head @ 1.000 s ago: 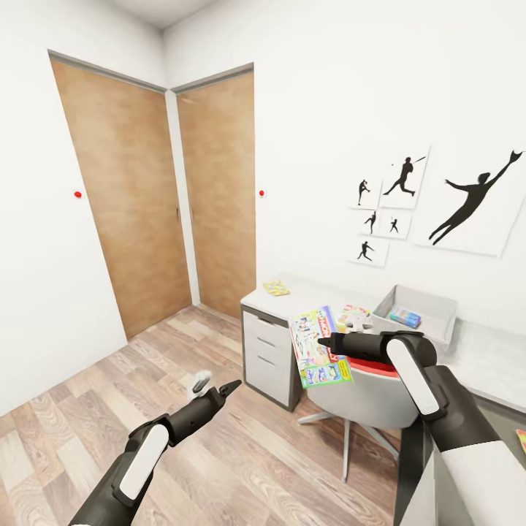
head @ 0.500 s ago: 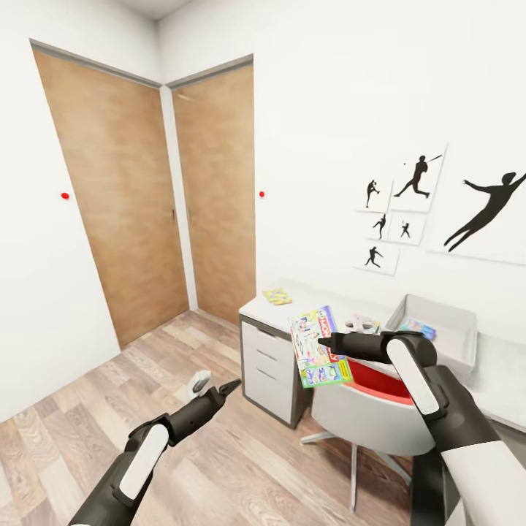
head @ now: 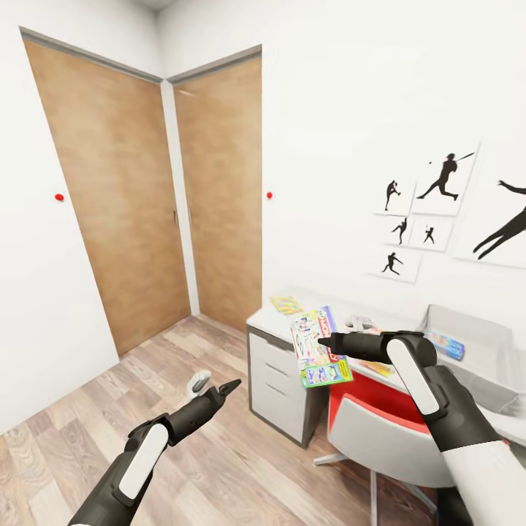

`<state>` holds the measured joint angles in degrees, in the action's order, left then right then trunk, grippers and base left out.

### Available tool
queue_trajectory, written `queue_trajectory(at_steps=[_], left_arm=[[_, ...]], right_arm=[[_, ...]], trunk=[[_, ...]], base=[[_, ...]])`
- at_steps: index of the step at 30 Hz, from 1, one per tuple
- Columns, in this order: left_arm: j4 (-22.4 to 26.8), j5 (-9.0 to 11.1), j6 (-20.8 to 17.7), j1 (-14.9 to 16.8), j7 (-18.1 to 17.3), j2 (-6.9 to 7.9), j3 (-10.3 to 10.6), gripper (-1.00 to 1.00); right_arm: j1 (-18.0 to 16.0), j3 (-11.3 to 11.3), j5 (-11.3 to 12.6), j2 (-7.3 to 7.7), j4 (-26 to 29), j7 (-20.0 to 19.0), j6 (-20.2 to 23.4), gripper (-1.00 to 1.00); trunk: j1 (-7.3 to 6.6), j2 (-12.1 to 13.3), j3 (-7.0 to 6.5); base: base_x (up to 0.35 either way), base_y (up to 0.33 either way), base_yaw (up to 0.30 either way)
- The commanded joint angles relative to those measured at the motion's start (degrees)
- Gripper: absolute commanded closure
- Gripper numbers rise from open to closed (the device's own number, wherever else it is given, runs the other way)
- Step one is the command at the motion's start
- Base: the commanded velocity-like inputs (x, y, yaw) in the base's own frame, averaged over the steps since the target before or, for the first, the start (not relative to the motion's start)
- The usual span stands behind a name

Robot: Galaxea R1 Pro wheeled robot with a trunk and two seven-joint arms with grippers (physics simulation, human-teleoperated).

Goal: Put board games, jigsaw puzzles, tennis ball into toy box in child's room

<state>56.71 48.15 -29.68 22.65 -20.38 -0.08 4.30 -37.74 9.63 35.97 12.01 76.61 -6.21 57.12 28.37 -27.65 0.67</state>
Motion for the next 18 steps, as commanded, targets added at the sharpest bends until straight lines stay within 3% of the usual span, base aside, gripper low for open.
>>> queue_trajectory(at_steps=[1,18], left_arm=[[0.01,0.36,-0.36,0.03,-0.01,-0.01,-0.05,-1.0],[0.26,0.36,-0.22,0.03,-0.01,-0.01,0.01,-1.0]], right_arm=[[-0.05,0.03,-0.41,0.03,0.03,-0.56,0.18,1.0],[0.04,-0.02,-0.33,0.55,0.82,-0.91,0.09,1.0]], trunk=[[0.05,-0.08,0.07],[0.05,-0.08,0.07]], base=[[0.273,0.234,0.0],[0.273,0.215,0.0]])
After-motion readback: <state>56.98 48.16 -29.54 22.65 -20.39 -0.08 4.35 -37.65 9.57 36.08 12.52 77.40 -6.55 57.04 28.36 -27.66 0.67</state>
